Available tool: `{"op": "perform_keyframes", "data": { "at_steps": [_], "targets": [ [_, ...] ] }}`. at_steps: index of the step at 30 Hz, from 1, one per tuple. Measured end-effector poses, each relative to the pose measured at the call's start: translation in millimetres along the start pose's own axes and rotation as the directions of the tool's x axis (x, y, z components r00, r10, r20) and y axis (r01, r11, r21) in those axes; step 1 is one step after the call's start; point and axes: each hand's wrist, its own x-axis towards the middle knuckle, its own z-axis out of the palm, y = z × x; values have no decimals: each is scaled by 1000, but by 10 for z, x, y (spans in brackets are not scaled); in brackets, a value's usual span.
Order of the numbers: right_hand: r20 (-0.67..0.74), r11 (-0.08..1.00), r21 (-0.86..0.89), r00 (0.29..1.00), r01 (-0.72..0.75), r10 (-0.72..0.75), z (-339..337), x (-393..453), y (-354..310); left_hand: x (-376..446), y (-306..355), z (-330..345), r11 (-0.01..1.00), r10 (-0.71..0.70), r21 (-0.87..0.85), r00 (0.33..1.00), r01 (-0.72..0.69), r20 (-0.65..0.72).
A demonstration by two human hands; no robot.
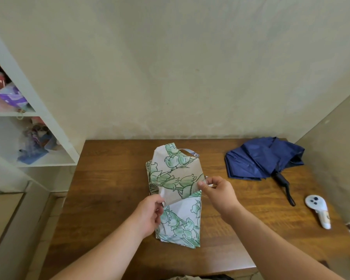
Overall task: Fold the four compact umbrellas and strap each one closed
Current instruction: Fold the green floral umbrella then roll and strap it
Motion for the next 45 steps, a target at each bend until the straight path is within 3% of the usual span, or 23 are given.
{"op": "perform_keyframes", "data": {
  "at_steps": [3,5,7,10,16,19,22,24,26,28,31,35,39,45],
  "targets": [
    [75,999,44,997,-20,17,-16,-3,7,-30,72,14,997,-69,48,995,66,76],
    [98,998,58,995,-9,4,-11,-18,17,-34,128,32,987,-69,149,996,62,48],
    [108,998,60,994,-4,-2,-3,-25,28,-56,179,63,970,-16,242,999,23,-29],
    [116,999,46,993,5,-11,-11,-31,33,-80,262,69,970,83,239,990,-53,-117],
    [3,999,-33,1000,26,-25,-38,13,-5,-61,306,91,929,289,276,950,-248,-119],
    [-31,999,-32,999,19,-19,-45,45,-39,-77,293,89,930,296,249,952,-269,-77],
    [-16,1000,4,1000,26,-25,-38,45,-59,-118,222,60,926,253,270,964,-264,75],
    [41,997,54,997,56,-58,-48,9,-82,-71,129,42,902,269,299,947,-311,175],
    [135,995,46,986,93,-99,-56,-47,-92,-37,77,22,880,331,305,931,-364,154],
    [193,989,-68,974,135,-120,-59,-69,-56,-43,88,-12,866,377,308,919,-393,113],
    [145,957,-241,981,160,-127,-84,-30,29,-49,127,-85,833,433,361,900,-419,46],
    [40,968,-218,992,122,-116,-115,-27,129,-45,137,-160,741,529,489,848,-461,-2],
    [104,945,-243,975,218,-198,-90,-91,162,-15,72,-167,611,624,589,780,-529,53],
    [90,963,-240,990,124,-105,-71,-96,277,18,-3,-202,607,608,580,787,-543,100]
  ]
}}
